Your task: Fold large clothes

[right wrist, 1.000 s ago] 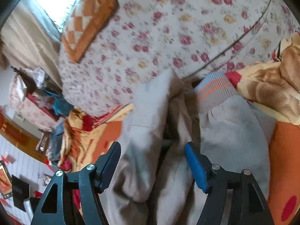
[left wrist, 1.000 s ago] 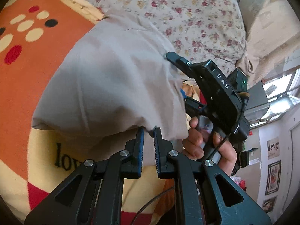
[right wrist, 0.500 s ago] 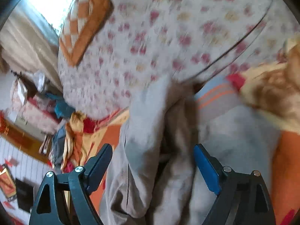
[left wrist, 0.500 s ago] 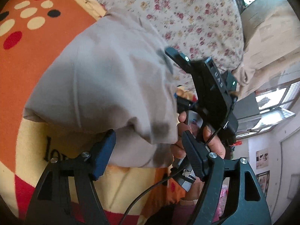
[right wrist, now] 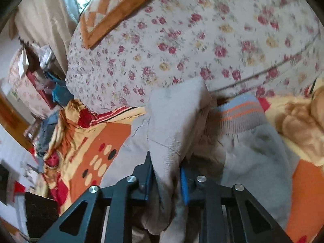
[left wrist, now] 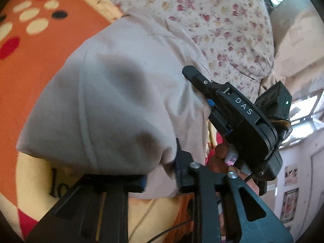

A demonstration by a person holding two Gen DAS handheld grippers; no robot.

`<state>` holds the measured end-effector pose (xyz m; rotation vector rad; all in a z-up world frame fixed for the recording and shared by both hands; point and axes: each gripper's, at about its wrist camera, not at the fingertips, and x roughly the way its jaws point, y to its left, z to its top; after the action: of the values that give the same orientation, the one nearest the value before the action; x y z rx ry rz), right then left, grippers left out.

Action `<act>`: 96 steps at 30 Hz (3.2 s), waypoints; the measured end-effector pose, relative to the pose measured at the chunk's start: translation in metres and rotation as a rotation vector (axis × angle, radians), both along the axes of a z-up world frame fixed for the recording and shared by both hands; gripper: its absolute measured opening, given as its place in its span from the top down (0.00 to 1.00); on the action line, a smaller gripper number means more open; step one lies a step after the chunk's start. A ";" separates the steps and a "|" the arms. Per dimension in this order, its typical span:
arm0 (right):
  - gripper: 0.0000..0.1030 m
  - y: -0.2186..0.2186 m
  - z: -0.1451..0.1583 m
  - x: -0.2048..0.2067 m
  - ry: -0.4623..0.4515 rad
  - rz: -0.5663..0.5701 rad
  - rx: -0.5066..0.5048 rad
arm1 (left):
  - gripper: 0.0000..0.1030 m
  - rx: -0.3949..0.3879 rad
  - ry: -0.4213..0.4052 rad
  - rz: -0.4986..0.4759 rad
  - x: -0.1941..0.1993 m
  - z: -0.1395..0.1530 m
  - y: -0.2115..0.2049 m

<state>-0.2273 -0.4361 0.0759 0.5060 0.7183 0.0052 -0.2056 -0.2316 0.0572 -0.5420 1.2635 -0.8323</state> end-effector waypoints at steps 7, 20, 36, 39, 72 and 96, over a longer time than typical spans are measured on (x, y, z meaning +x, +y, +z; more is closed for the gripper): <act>0.90 -0.012 0.030 -0.032 -0.041 -0.053 0.003 | 0.87 -0.034 -0.065 -0.050 -0.018 0.032 -0.005; 0.92 -0.063 0.000 -0.070 0.161 -0.240 -0.047 | 0.87 0.076 -0.077 -0.263 -0.057 0.005 -0.052; 0.92 -0.047 0.002 -0.081 0.208 -0.279 -0.154 | 0.86 0.128 -0.340 -0.224 -0.061 0.073 -0.006; 0.92 -0.048 -0.003 -0.081 0.220 -0.276 -0.148 | 0.73 0.147 -0.341 -0.224 -0.053 0.071 -0.007; 0.57 -0.070 0.006 -0.062 0.238 -0.325 -0.131 | 0.30 0.411 -0.454 -0.252 0.040 -0.013 -0.052; 0.17 -0.071 -0.024 -0.122 0.137 -0.325 0.060 | 0.24 0.209 -0.221 -0.309 0.068 -0.001 -0.021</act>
<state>-0.3490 -0.5066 0.0515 0.6811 0.7644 -0.3146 -0.1380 -0.2526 0.0563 -0.0833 1.2272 -0.9737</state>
